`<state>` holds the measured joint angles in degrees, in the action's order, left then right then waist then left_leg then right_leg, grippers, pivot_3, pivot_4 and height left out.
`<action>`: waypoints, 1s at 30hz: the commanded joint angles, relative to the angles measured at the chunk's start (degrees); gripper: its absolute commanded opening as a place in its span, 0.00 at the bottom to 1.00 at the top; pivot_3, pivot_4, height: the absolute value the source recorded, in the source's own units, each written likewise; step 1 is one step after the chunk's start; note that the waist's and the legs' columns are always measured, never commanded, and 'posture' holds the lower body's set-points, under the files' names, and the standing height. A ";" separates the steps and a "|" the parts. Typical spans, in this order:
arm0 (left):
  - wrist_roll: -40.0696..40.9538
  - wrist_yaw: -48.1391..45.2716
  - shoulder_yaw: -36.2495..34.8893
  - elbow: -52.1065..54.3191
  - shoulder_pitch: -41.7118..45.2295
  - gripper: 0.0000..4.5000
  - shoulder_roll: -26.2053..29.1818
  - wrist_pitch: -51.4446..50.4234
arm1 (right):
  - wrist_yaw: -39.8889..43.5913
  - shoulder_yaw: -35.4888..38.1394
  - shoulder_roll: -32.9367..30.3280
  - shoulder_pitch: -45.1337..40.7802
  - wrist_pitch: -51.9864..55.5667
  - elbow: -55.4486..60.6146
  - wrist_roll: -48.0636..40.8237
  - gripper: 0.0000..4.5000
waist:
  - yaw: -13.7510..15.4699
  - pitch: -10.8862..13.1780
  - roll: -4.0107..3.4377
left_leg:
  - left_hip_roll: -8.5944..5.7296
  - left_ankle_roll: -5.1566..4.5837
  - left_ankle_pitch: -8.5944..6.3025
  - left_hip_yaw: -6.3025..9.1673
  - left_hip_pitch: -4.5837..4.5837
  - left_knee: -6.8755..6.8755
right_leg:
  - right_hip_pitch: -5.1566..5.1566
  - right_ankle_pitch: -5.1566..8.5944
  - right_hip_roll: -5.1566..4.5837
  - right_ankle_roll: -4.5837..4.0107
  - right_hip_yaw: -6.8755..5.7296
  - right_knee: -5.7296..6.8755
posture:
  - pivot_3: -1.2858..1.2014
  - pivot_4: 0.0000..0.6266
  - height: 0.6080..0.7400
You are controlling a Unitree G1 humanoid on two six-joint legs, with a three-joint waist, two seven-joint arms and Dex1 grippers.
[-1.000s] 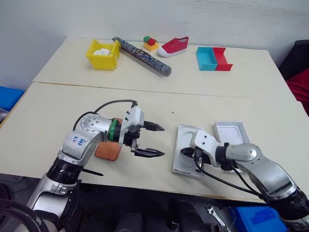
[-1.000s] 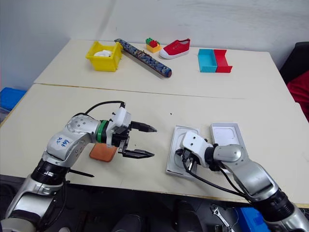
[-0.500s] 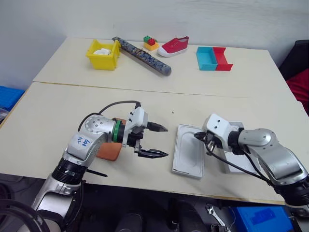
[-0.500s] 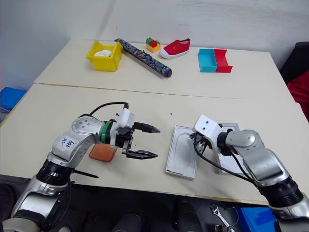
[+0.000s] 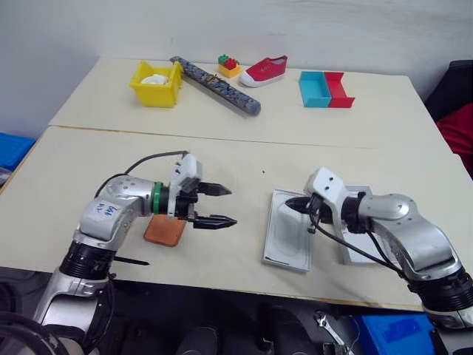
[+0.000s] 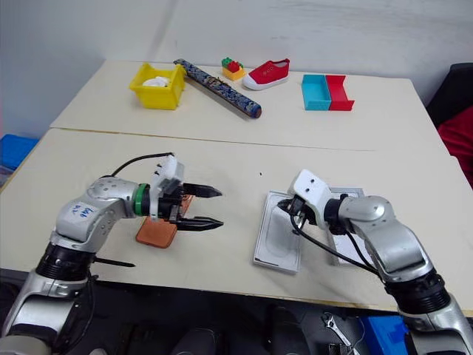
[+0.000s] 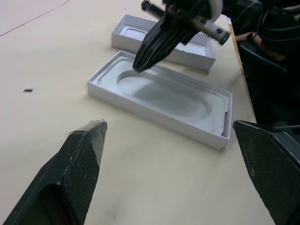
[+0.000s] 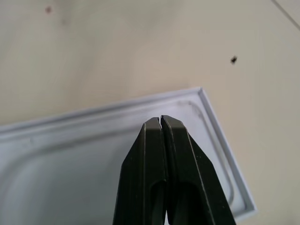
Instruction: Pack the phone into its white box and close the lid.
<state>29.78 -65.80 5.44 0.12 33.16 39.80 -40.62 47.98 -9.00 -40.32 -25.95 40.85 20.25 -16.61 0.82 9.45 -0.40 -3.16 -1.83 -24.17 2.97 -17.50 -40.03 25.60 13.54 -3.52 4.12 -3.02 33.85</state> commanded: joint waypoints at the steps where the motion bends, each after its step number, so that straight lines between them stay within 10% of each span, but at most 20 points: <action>1: 2.77 -4.72 -5.03 -5.70 0.16 1.00 7.80 -6.70 | 2.14 -3.82 2.35 -2.79 -0.28 2.71 -1.38 0.01 | -0.60 0.01 0.01 | 0.01 0.00 0.00 0.03 0.00 0.04 | 0.02 0.01 0.01 -0.02 -0.01 0.04 | 0.52 0.24 1.00; 11: -6.83 -12.27 3.16 -22.54 2.32 1.00 20.10 -10.85 | 6.27 -20.32 11.59 -12.22 -14.39 -11.72 10.32 0.01 | -0.83 0.00 0.03 | -0.14 -0.10 0.00 0.19 -0.22 0.07 | 0.15 0.02 -0.05 -0.02 -0.07 0.06 | 0.52 0.24 1.00; 30: -15.78 -14.06 18.40 -21.63 5.25 1.00 16.18 -23.64 | 9.54 -25.29 24.91 -17.14 -22.82 -29.57 18.79 0.01 | -2.49 -0.61 -0.48 | -0.31 0.02 0.12 0.12 -0.50 -0.14 | 0.73 0.03 -0.17 -0.06 0.06 0.83 | 0.52 0.24 1.00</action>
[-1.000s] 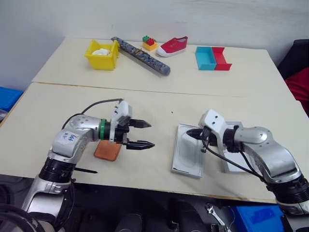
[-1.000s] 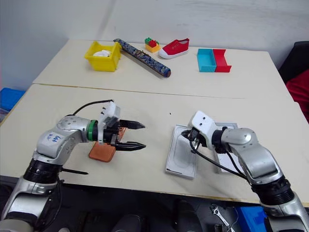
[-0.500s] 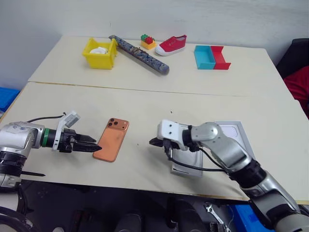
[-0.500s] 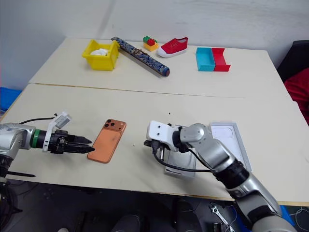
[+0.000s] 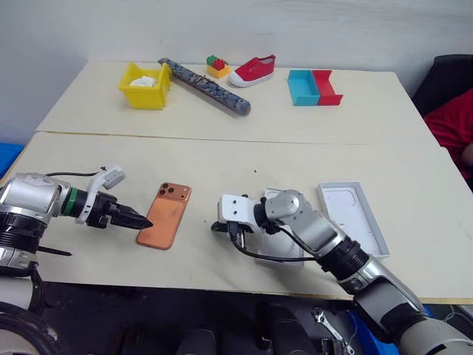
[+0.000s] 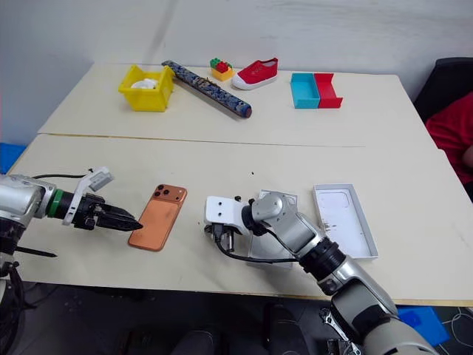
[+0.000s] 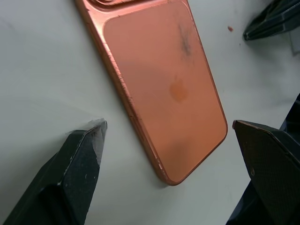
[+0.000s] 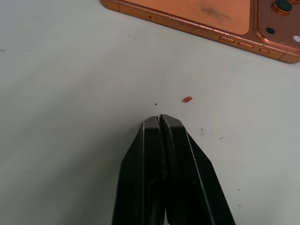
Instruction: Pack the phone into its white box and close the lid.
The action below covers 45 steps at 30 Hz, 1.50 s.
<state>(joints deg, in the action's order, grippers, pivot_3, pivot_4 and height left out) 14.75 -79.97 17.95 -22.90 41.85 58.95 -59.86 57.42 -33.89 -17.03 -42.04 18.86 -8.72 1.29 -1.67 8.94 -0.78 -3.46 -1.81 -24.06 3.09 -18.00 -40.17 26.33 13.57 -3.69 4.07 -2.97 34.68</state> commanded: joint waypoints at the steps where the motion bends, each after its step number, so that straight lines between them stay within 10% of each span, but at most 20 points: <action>1: -0.24 0.37 6.11 2.47 -3.45 1.00 -3.59 -6.37 | 0.05 -0.35 2.11 -1.13 -0.94 -0.99 1.08 0.01 | 0.00 -0.20 -0.18 | -0.01 0.00 0.00 0.00 0.02 0.01 | 0.00 0.00 -0.01 0.00 0.02 0.01 | 0.52 0.24 1.00; 20: 7.37 19.46 -6.45 11.73 -7.81 1.00 -18.34 -31.81 | -0.63 1.91 6.19 -1.75 -1.68 -5.51 3.19 0.01 | 1.47 -1.61 -1.34 | -0.90 -0.52 0.17 1.08 0.94 0.41 | -0.94 0.02 -0.50 0.00 0.79 0.19 | 0.52 0.24 1.00; 37: 30.34 30.88 -17.49 5.36 -8.49 1.00 -20.16 -32.64 | 0.01 3.63 6.91 -1.21 -2.98 -6.73 4.18 0.01 | 1.56 -1.65 -1.38 | -1.12 -0.50 0.18 1.77 0.83 0.49 | -0.88 0.03 -0.44 0.01 1.13 0.26 | 0.52 0.24 1.00; 45: 25.60 39.35 -22.00 6.42 -8.45 1.00 -17.80 -32.64 | 0.63 3.81 6.61 -0.68 -4.07 -6.81 5.32 0.01 | 1.56 -1.64 -1.37 | -1.32 -0.52 0.26 2.09 0.85 0.52 | -0.89 0.03 -0.39 0.01 1.65 0.26 | 0.52 0.24 1.00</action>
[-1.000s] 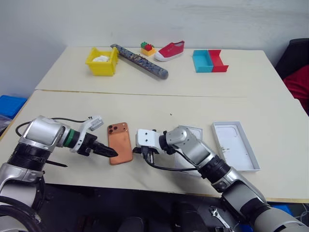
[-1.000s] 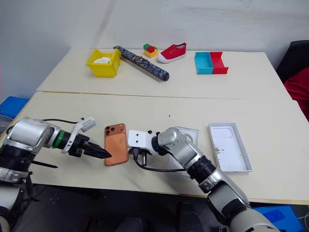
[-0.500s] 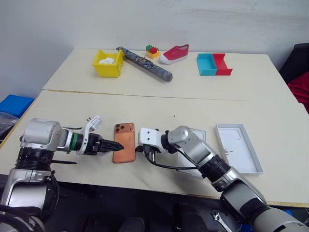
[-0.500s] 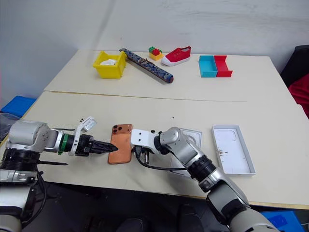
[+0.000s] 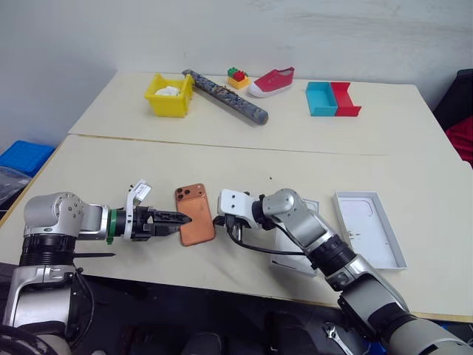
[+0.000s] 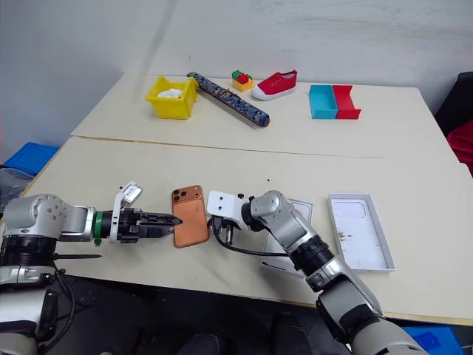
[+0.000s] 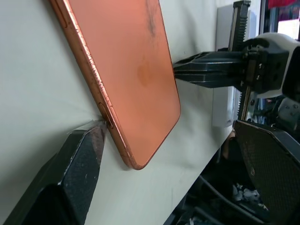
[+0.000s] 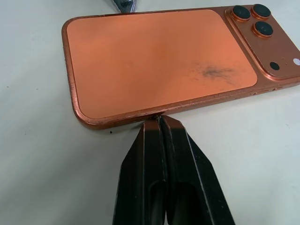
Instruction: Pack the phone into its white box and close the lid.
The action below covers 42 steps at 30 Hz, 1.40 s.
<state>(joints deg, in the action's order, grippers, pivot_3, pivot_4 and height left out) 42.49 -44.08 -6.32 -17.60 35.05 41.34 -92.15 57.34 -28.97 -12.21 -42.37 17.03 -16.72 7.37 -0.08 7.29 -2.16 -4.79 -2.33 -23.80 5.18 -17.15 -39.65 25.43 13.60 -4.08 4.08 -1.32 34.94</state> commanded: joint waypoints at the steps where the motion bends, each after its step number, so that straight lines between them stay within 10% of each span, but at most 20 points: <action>1: -2.35 3.63 2.04 1.53 -1.63 1.00 0.88 -0.35 | 0.72 -0.96 1.83 -0.46 -2.29 1.05 -0.75 0.01 | -0.06 0.03 0.05 | 0.00 0.02 0.01 0.02 -0.01 0.01 | 0.00 0.00 0.02 0.00 0.03 0.01 | 0.52 0.24 1.00; 14: -3.69 -1.12 6.13 -0.54 -2.46 1.00 13.45 4.25 | -0.04 -0.08 3.12 -2.75 -6.41 -4.95 0.34 0.01 | -2.26 0.41 1.13 | 0.08 1.12 0.37 0.89 0.06 0.66 | 0.82 0.08 0.90 0.00 0.32 -0.26 | 0.52 0.24 1.00; 31: 2.23 8.75 1.18 4.44 -5.49 1.00 -5.60 -0.35 | 0.48 0.09 6.63 -2.93 -4.09 -6.07 -0.58 0.01 | 0.16 0.04 0.77 | -0.52 0.96 0.51 1.34 0.09 0.73 | 0.81 0.14 0.55 -0.11 0.53 0.04 | 0.52 0.24 1.00; 42: 14.32 6.38 -2.77 0.18 -4.97 1.00 -4.31 -0.35 | 0.45 1.02 6.42 -1.99 -3.35 -5.45 -0.16 0.01 | 0.14 0.04 0.67 | -0.56 0.91 0.54 2.03 0.56 1.19 | 0.16 0.20 0.59 -0.02 0.52 -0.29 | 0.52 0.24 1.00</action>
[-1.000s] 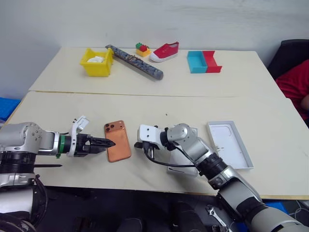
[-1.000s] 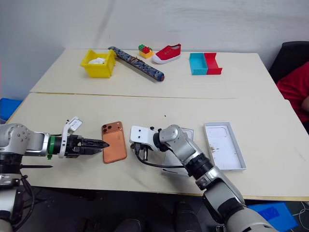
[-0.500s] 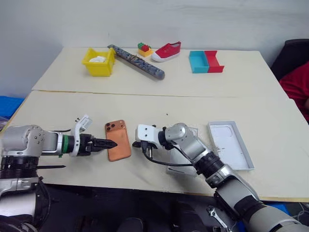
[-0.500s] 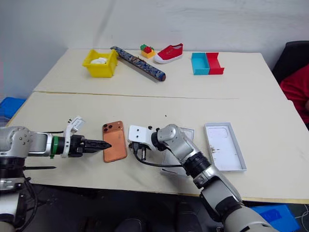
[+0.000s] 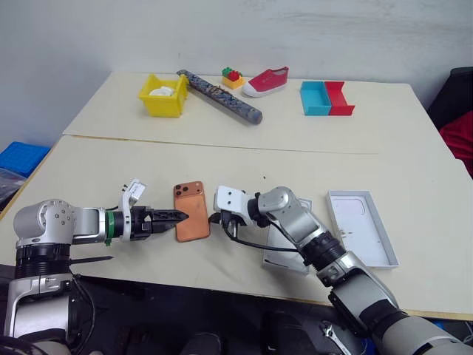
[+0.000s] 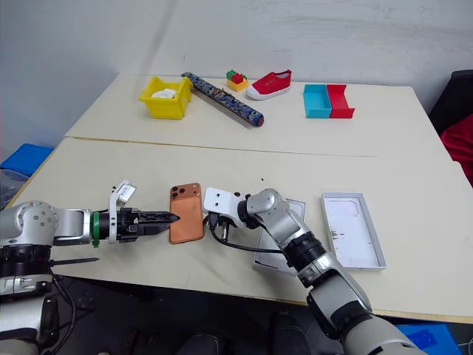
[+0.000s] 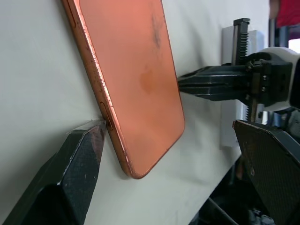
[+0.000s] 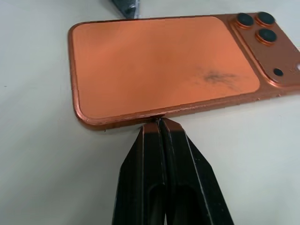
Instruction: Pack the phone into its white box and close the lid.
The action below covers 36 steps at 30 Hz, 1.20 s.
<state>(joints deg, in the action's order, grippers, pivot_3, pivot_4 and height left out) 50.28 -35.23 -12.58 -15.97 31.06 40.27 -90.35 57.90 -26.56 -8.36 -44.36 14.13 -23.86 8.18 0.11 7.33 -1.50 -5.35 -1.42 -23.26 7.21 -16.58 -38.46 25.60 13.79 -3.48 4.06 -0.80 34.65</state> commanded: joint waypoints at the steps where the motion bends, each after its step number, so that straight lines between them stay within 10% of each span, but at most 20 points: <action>1: 7.23 -2.47 2.89 -2.19 -0.74 1.00 -3.18 -2.15 | -0.14 -1.27 2.64 0.05 -0.47 1.68 -0.94 0.01 | -0.09 0.00 0.02 | 0.00 -0.01 0.01 0.00 0.02 0.08 | 0.00 0.00 0.00 0.00 -0.01 -0.03 | 0.52 0.24 1.00; 14: 6.36 1.21 -0.48 -3.67 0.66 1.00 -6.19 -2.15 | 1.77 -0.68 3.49 0.74 -0.74 3.12 -2.11 0.01 | -0.04 0.07 0.13 | 0.00 -0.02 0.03 0.03 0.04 0.17 | -0.01 0.00 0.00 0.00 -0.07 -0.14 | 0.52 0.24 1.00; 27: -4.53 -2.11 4.92 -4.07 3.84 1.00 12.49 -2.00 | -1.68 -0.35 1.86 -1.29 -4.67 -1.39 1.14 0.01 | -2.39 0.60 1.02 | 0.15 0.41 0.15 0.07 0.04 0.37 | 0.27 0.02 0.37 0.02 0.12 -0.23 | 0.52 0.24 1.00; 36: -5.41 0.40 10.24 -5.00 8.33 1.00 10.54 -2.15 | -1.65 -0.69 2.71 -2.15 -5.92 -3.34 1.22 0.01 | -2.12 0.64 1.04 | 0.15 0.48 0.16 0.07 0.02 0.43 | 0.53 0.04 0.48 -0.02 0.30 -0.05 | 0.52 0.24 1.00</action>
<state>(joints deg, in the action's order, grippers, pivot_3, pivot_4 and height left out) 45.91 -36.74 -3.27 -20.78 38.94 52.40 -92.62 56.57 -26.60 -6.28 -45.56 8.72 -27.03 9.18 -2.01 7.97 -0.45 -5.21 -0.93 -23.10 7.27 -16.56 -38.04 26.13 13.83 -3.00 4.04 -0.49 34.63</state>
